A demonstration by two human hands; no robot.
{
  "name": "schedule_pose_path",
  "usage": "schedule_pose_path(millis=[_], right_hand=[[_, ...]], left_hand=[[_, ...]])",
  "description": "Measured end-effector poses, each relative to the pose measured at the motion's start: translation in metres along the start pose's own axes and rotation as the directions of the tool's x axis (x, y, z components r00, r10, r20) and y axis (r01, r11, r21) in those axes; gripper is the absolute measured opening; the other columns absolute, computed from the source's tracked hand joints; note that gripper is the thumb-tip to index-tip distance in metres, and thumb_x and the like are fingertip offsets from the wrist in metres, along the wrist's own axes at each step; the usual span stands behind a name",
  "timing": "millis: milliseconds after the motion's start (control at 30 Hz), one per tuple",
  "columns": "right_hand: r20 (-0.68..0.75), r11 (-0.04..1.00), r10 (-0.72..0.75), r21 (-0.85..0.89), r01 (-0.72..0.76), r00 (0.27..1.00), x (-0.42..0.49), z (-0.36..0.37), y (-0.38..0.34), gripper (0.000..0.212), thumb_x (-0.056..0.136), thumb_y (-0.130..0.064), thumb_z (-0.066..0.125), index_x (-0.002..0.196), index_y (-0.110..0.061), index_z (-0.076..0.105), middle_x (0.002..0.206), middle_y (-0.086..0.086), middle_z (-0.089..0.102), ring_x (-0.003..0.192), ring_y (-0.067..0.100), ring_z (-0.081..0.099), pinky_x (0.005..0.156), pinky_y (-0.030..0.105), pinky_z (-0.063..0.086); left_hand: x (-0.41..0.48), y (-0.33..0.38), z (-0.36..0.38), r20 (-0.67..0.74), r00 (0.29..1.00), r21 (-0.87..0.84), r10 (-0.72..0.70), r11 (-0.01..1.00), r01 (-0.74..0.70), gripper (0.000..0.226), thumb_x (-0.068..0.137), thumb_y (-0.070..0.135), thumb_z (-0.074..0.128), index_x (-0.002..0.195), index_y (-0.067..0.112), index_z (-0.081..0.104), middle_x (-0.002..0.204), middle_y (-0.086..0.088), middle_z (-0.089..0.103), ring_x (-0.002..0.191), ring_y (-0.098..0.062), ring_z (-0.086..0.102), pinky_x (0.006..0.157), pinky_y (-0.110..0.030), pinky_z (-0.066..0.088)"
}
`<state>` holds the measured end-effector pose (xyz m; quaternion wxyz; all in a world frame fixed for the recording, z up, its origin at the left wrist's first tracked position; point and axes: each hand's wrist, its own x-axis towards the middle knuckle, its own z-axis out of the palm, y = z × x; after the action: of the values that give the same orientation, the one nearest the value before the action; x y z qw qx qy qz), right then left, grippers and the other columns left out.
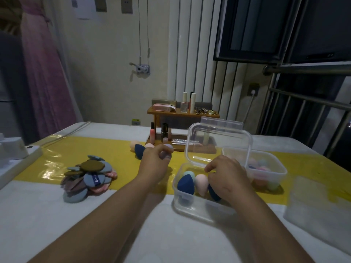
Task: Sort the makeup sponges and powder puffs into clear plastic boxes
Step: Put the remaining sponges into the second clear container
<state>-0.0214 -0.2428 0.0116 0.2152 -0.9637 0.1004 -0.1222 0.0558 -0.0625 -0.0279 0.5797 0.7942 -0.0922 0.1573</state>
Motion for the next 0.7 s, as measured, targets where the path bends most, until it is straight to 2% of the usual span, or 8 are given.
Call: schedule_pose_path(millis=[67,133,267,333,433,533,633,700], right_hand=[[0.0,1.0,0.002,0.014,-0.002,1.0,0.0,0.0,0.0,0.034,0.085,-0.013,0.063,0.111,-0.034,0.07,0.115,0.001,0.055,0.105,0.024,0.052,0.093,0.04,0.05],[0.004,1.0,0.004,0.018,-0.004,1.0,0.001,0.0,0.001,0.034,0.087,-0.013,0.061,0.111,-0.035,0.071,0.117,0.001,0.055,0.106,0.025,0.052,0.094,0.04,0.05],[0.008,0.999,-0.035,0.012,0.035,0.999,0.004,0.002,0.005,0.032,0.09,-0.013,0.054,0.104,-0.035,0.072,0.115,-0.001,0.056,0.106,0.024,0.051,0.094,0.04,0.049],[-0.019,0.981,-0.122,0.15,0.124,0.992,0.004,0.003,0.007,0.024,0.095,-0.02,0.049,0.098,-0.035,0.069,0.108,-0.004,0.057,0.1,0.02,0.053,0.089,0.04,0.05],[-0.086,0.827,-0.257,0.496,0.265,0.963,0.001,0.003,0.006,0.013,0.097,-0.043,0.049,0.096,-0.036,0.06,0.096,-0.014,0.062,0.09,0.007,0.057,0.074,0.031,0.048],[-0.088,0.752,-0.301,0.591,0.293,0.949,-0.001,0.003,0.006,0.021,0.082,-0.053,0.063,0.098,-0.04,0.059,0.096,-0.018,0.064,0.091,0.001,0.06,0.076,0.03,0.051],[-0.104,0.741,-0.255,0.617,0.264,0.961,0.001,0.002,0.008,0.022,0.068,-0.041,0.068,0.088,-0.037,0.059,0.088,-0.013,0.062,0.082,0.011,0.059,0.066,0.031,0.05],[-0.099,0.754,-0.246,0.605,0.254,0.964,0.003,0.001,0.011,0.021,0.062,-0.037,0.065,0.081,-0.03,0.057,0.081,-0.006,0.059,0.071,0.014,0.053,0.056,0.027,0.043]], left_hand=[[-0.013,0.004,-0.006,-0.009,1.0,-0.076,-0.008,0.997,0.007,0.025,0.095,0.005,0.061,0.098,0.028,0.071,0.109,0.035,0.049,0.105,-0.001,0.055,0.078,-0.013,0.047],[-0.022,0.008,-0.008,0.011,1.0,-0.164,-0.024,0.986,0.026,0.029,0.094,0.009,0.063,0.09,0.036,0.07,0.099,0.034,0.056,0.096,-0.003,0.06,0.073,-0.015,0.049],[-0.033,0.016,-0.006,0.091,0.993,-0.269,0.074,0.962,-0.047,0.019,0.094,0.007,0.062,0.096,0.026,0.062,0.087,0.057,0.048,0.105,-0.008,0.059,0.087,-0.033,0.054],[-0.039,0.019,-0.001,0.131,0.985,-0.267,0.11,0.961,-0.072,0.023,0.092,0.014,0.067,0.098,0.033,0.056,0.088,0.049,0.053,0.105,-0.005,0.057,0.09,-0.033,0.052],[-0.044,0.02,0.003,0.168,0.977,-0.176,0.129,0.979,-0.099,0.03,0.089,0.023,0.071,0.091,0.045,0.051,0.094,0.029,0.058,0.099,0.004,0.056,0.079,-0.014,0.048],[-0.045,0.019,0.004,0.183,0.968,-0.129,0.171,0.98,-0.149,0.029,0.087,0.02,0.073,0.095,0.038,0.052,0.097,0.026,0.059,0.1,0.006,0.054,0.076,-0.002,0.041],[-0.046,0.014,0.003,0.212,0.967,-0.114,0.14,0.986,-0.118,0.027,0.084,0.013,0.073,0.099,0.033,0.059,0.102,0.026,0.06,0.104,0.003,0.055,0.085,-0.015,0.044],[-0.045,0.011,0.004,0.236,0.97,-0.131,0.063,0.991,-0.032,0.026,0.083,0.005,0.069,0.089,0.031,0.066,0.108,0.024,0.059,0.108,0.002,0.054,0.09,-0.027,0.045]])
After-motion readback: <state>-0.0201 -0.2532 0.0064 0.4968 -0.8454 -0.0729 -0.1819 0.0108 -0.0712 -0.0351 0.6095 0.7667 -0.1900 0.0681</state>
